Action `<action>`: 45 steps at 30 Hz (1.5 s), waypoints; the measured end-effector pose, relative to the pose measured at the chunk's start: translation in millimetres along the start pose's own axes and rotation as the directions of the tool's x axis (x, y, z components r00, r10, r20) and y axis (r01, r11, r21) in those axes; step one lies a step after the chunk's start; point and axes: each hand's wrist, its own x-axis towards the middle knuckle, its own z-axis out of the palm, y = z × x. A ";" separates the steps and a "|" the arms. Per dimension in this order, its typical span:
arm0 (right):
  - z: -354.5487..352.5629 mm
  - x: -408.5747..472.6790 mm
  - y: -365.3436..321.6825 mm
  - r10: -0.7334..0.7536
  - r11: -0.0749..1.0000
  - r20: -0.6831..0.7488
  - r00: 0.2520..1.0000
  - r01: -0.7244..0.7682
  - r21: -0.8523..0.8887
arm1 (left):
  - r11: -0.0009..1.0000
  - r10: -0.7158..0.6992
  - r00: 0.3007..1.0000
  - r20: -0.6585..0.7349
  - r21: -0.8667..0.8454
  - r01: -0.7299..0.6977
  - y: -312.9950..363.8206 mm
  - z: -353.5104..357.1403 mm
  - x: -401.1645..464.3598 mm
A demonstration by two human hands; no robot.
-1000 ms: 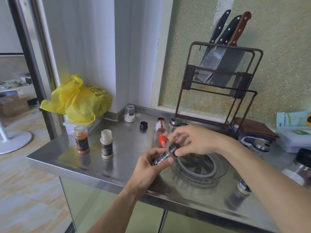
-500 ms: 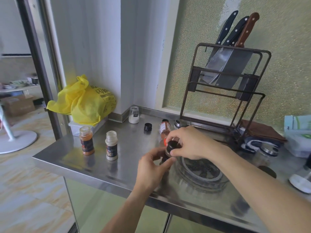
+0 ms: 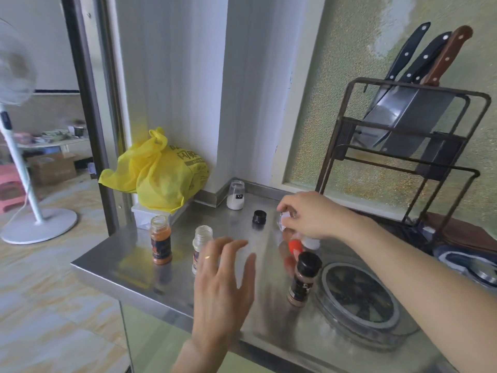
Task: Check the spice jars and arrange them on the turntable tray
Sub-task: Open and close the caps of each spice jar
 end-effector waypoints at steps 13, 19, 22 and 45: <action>70.9 137.9 -2.5 0.022 0.953 0.333 0.943 0.080 -0.291 | 0.985 -0.173 0.960 0.221 0.040 0.168 -61.6 14.7 6.4; 75.3 136.0 -1.4 -0.120 0.972 0.220 0.968 0.160 -0.173 | 0.969 -0.246 0.912 0.328 0.111 0.221 -59.5 12.5 4.1; 61.6 117.4 -11.7 -0.173 0.979 0.089 0.981 0.181 -0.092 | 0.974 -0.223 0.909 0.352 0.128 0.189 -54.1 7.4 5.8; -57.2 -109.7 12.9 -0.207 0.761 -0.059 0.977 0.199 0.617 | 0.498 -0.265 0.848 0.459 -0.688 0.528 71.6 -23.1 9.0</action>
